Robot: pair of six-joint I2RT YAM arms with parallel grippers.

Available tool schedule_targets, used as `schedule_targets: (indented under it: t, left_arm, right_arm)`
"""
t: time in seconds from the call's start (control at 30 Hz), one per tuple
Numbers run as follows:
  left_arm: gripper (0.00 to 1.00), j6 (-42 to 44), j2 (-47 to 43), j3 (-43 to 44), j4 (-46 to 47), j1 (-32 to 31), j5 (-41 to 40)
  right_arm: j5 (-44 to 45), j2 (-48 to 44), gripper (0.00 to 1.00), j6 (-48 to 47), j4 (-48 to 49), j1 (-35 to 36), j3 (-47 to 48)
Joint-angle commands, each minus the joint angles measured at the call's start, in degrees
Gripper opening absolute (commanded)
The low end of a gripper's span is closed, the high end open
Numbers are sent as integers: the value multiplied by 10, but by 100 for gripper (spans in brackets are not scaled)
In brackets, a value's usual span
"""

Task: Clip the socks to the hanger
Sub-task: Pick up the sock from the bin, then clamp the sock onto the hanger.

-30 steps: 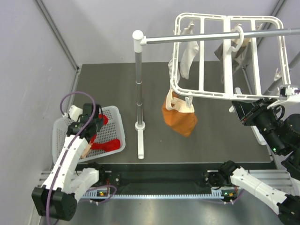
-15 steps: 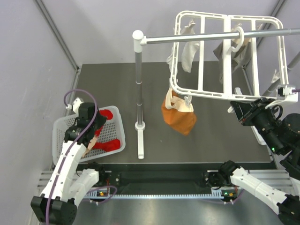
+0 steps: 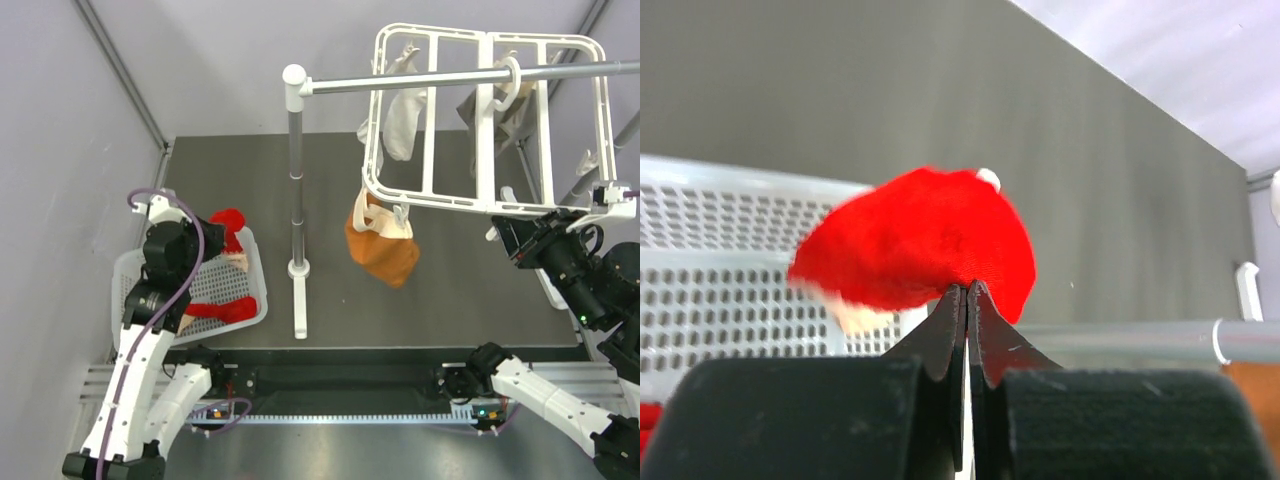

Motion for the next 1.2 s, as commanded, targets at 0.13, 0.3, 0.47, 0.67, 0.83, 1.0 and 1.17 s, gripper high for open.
schedule_targets:
  t: [0.13, 0.3, 0.47, 0.67, 0.83, 1.0, 1.17]
  left_arm:
    - [0, 66, 14, 77, 11, 3, -37]
    - [0, 51, 47, 57, -35, 3, -24]
    - [0, 41, 40, 36, -47, 3, -64]
    - [0, 50, 64, 88, -44, 3, -94]
    - [0, 50, 113, 126, -46, 3, -79]
    - [0, 24, 106, 114, -56, 3, -88]
    - [0, -81, 12, 76, -188, 3, -186]
  right_arm:
    - [-9, -3, 0, -3, -7, 8, -4]
    - [-10, -1, 0, -3, -4, 7, -9]
    - [-11, 1, 0, -6, -3, 7, -9]
    - [-13, 4, 0, -6, 1, 7, -9]
    - [-14, 2, 0, -3, 2, 7, -13]
    - [-11, -1, 0, -3, 0, 7, -10]
    - [-10, 2, 0, -7, 2, 7, -14]
